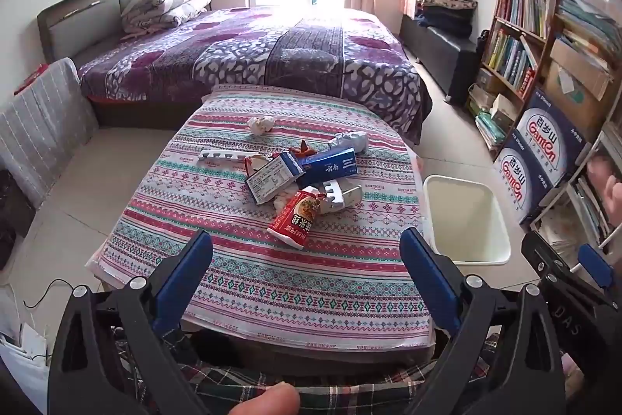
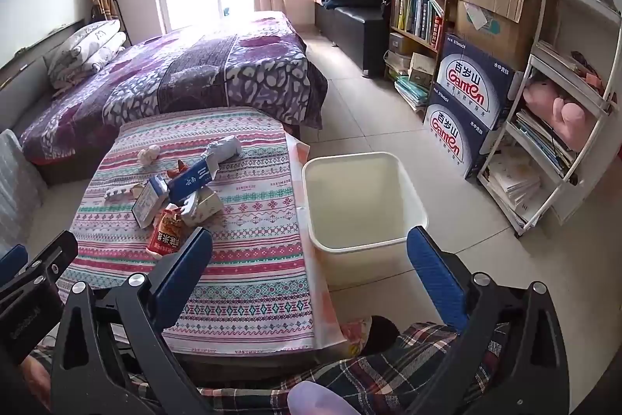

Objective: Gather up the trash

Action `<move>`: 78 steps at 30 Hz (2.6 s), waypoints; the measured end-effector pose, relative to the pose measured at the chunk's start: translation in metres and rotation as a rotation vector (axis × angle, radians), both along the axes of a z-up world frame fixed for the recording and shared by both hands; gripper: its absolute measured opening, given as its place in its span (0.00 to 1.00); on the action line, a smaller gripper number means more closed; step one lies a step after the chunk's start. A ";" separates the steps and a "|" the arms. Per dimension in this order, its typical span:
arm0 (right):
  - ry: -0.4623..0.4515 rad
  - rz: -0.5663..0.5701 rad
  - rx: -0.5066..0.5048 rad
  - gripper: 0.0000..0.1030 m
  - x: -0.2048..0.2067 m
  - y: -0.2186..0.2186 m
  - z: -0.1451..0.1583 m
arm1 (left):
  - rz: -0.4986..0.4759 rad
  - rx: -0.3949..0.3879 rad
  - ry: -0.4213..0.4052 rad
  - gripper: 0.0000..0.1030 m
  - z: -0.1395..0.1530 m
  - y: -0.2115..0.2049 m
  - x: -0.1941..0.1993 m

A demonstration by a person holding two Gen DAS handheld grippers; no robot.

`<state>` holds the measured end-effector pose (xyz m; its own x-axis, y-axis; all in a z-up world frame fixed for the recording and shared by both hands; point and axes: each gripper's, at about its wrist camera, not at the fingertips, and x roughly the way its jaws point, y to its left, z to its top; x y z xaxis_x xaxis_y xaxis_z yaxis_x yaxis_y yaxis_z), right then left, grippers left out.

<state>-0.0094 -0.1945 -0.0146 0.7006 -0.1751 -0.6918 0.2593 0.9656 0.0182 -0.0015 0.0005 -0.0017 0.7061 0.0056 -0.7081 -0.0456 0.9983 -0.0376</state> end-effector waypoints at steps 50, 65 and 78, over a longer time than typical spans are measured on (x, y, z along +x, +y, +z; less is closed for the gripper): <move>0.010 0.002 0.007 0.93 -0.001 0.005 -0.012 | 0.016 0.012 0.026 0.91 -0.012 0.006 0.004; 0.013 0.004 0.005 0.93 0.000 0.005 -0.013 | 0.018 0.011 0.031 0.91 -0.014 0.008 0.005; 0.017 0.004 0.008 0.93 -0.001 0.006 -0.016 | 0.018 0.012 0.033 0.91 -0.015 0.008 0.005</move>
